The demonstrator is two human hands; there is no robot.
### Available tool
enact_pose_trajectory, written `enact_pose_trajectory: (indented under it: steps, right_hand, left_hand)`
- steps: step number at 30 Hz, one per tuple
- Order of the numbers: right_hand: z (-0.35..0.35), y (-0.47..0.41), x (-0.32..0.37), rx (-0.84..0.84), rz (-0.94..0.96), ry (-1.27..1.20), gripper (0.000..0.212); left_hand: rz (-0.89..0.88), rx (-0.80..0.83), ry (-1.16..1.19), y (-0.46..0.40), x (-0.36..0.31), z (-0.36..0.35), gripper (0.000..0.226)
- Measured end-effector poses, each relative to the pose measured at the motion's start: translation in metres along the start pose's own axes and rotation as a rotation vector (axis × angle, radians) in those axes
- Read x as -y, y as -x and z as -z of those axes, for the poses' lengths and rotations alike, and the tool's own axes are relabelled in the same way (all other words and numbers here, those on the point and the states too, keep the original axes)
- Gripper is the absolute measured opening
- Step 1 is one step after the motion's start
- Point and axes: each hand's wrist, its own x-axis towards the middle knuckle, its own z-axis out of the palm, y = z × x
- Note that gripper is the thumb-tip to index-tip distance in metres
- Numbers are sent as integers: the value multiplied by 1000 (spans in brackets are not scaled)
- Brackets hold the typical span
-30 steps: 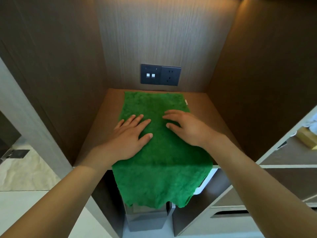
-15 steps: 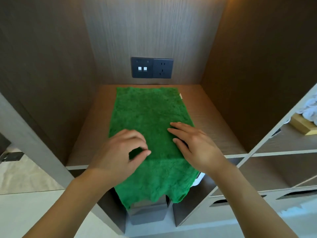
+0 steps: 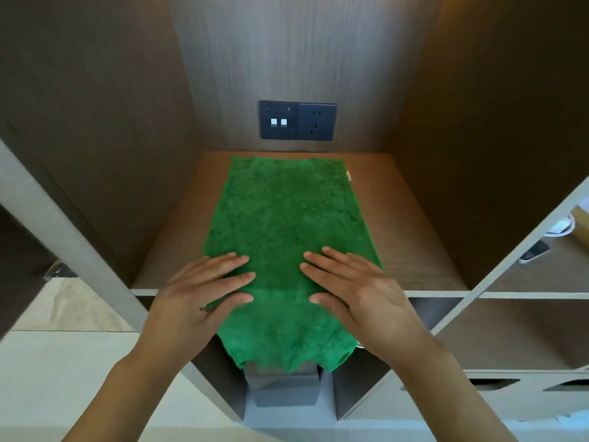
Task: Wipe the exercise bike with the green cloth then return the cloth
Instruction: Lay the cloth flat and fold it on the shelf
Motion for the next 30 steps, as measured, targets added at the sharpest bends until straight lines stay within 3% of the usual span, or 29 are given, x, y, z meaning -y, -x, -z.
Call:
enact_pose_trajectory:
  steps: [6, 17, 22, 30]
  right_hand:
    - [8, 33, -35, -124, 7, 89, 46]
    - [-6, 41, -43, -287, 83, -29, 29]
    - [19, 46, -26, -299, -36, -159, 19]
    - [53, 75, 44, -339, -235, -42, 18]
  left_hand:
    - [99, -145, -98, 27, 4, -1, 28]
    - [297, -306, 18, 29, -20, -14, 18]
    - [241, -411, 35, 34, -34, -4, 13]
    - [157, -464, 99, 67, -56, 57, 11]
